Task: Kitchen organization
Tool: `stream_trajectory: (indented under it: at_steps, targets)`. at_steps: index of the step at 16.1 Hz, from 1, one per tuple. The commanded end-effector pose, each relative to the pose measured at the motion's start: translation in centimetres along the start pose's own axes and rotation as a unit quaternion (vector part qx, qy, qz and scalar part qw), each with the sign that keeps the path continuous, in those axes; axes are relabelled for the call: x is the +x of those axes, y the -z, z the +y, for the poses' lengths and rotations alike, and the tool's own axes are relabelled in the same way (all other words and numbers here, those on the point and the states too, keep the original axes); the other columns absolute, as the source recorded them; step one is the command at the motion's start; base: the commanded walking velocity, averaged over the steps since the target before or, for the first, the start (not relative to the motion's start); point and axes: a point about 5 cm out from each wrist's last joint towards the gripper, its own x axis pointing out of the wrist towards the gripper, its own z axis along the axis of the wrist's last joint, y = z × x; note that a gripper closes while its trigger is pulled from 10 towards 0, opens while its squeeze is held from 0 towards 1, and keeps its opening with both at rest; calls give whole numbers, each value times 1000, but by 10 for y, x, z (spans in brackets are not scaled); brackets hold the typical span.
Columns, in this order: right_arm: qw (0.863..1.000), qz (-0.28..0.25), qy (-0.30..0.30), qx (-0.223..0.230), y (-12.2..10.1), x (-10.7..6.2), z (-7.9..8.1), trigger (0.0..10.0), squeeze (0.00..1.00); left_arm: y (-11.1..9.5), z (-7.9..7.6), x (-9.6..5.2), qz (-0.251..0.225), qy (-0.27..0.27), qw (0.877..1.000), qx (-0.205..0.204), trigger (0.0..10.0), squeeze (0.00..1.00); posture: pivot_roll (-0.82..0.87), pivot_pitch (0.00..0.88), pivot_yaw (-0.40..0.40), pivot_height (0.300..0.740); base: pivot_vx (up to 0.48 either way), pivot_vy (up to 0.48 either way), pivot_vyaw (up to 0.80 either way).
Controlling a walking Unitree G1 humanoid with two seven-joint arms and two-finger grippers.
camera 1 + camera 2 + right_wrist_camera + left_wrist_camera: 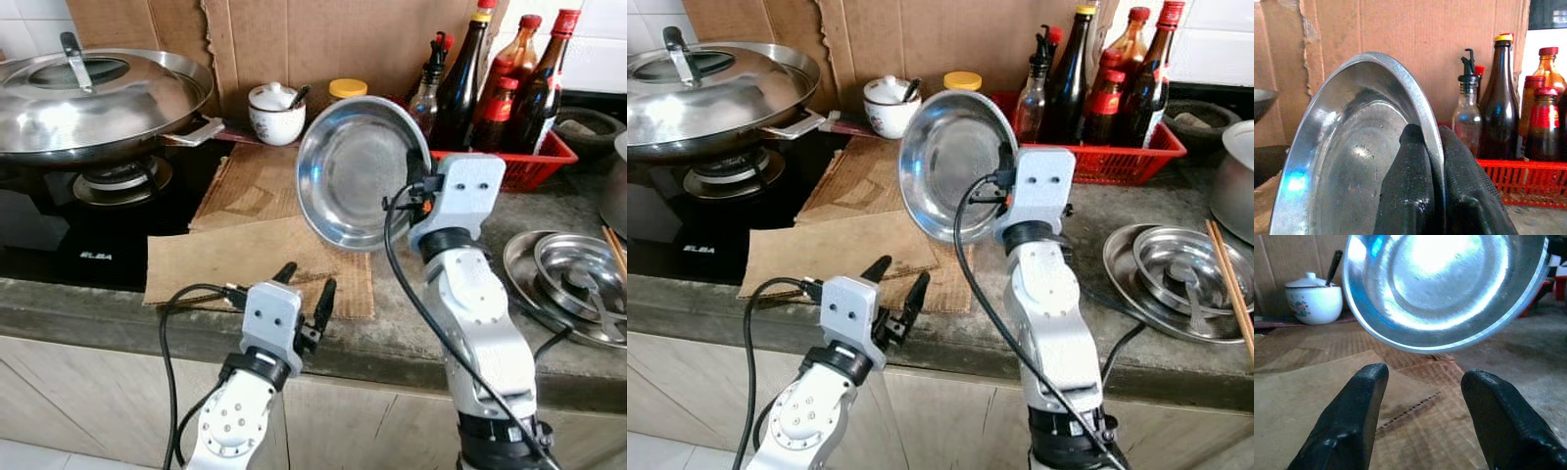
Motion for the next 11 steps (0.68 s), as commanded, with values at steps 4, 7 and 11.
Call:
stream_trajectory:
  at_steps: [4,7,11]
  targets:
    - [999,-45,17,-10,-13,1,-5,0,0,-9,2,1,-17,-7,1000,0,10000,0,169,56,-39,740,0,0,0]
    - [999,-43,15,-9,-12,0,-5,0,0,-8,0,1,-13,-5,1000,3,10000,0,171,56,-42,740,0,0,0]
    - [999,-36,8,-9,-8,-2,-3,0,0,-7,-1,1,-12,-3,1000,2,10000,0,168,54,-44,740,-62,0,0]
